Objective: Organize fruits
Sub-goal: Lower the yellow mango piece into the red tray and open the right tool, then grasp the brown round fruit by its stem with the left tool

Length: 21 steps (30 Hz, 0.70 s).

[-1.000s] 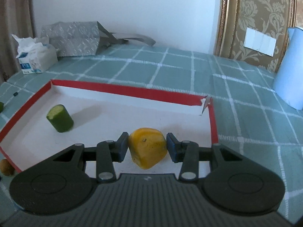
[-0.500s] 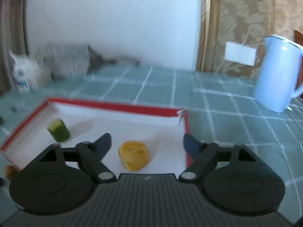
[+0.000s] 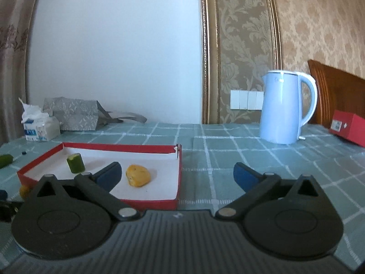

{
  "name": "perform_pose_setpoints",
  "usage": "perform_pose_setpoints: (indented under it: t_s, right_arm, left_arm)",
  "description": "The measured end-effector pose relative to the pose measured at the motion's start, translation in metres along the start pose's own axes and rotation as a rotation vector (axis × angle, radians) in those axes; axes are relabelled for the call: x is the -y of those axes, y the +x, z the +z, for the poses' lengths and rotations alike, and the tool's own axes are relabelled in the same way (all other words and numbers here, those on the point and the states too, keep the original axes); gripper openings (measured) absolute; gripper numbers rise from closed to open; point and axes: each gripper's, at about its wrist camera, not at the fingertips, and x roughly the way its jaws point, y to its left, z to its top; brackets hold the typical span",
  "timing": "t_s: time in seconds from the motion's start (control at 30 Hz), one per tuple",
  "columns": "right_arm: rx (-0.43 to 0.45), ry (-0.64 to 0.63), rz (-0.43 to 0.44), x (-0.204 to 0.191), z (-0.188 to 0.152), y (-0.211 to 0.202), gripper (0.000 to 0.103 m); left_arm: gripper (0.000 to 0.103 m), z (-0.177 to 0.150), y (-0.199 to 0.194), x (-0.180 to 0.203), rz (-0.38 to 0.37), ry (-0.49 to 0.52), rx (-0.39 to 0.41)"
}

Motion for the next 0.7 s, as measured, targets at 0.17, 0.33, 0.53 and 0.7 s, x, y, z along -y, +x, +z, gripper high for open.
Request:
perform_pose_setpoints:
  t_s: [0.17,0.33,0.53,0.7]
  right_arm:
    - [-0.028,-0.020,0.021,-0.004,-0.002,0.001,0.103]
    - [-0.033,-0.007,0.020,-0.002,-0.002,0.002,0.103]
    - [-0.041,-0.012,0.013,-0.002,-0.004,0.005,0.103]
    - [-0.054,-0.017,0.009,-0.002,-0.005,0.008,0.103]
  left_arm:
    - [0.098,0.009,0.007,-0.008,0.018,-0.006,-0.017]
    - [0.098,0.018,0.011,-0.015,0.068,0.034,0.000]
    - [0.092,0.025,0.025,-0.016,0.073,0.090,-0.025]
    - [0.067,0.023,0.032,-0.017,0.043,0.093,-0.052]
